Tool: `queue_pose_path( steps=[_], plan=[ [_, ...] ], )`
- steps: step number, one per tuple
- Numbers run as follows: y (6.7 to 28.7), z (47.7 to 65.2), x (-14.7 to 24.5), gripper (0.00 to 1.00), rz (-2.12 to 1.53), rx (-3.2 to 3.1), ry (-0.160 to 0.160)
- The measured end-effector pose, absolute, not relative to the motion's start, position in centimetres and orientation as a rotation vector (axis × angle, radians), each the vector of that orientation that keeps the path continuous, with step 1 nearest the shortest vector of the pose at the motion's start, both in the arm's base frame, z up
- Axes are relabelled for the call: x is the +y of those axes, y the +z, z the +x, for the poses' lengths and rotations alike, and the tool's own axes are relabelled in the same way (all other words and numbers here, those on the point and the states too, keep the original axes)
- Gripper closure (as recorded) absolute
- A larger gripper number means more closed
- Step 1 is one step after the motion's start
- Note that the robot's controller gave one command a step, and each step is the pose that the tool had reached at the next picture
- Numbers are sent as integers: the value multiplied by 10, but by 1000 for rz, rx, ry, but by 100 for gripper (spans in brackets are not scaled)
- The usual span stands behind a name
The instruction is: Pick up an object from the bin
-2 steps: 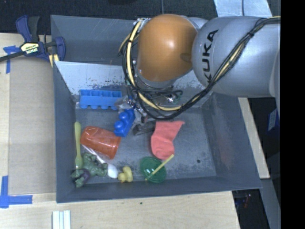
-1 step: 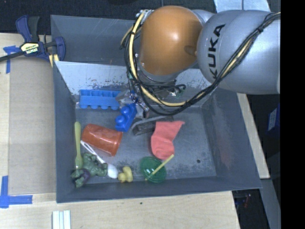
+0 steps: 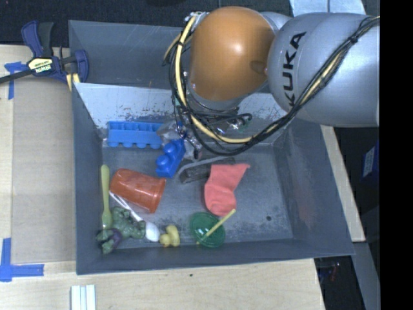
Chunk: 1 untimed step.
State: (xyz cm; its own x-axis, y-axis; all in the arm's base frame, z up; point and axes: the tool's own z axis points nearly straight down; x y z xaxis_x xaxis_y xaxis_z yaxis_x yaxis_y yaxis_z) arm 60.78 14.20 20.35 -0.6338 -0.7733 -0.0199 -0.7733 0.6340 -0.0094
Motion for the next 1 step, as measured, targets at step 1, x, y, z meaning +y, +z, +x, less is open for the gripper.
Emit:
queue_pose_path(
  steps=[1],
  plan=[
    [210,608,142,100,-1331,2820,1]
  ],
)
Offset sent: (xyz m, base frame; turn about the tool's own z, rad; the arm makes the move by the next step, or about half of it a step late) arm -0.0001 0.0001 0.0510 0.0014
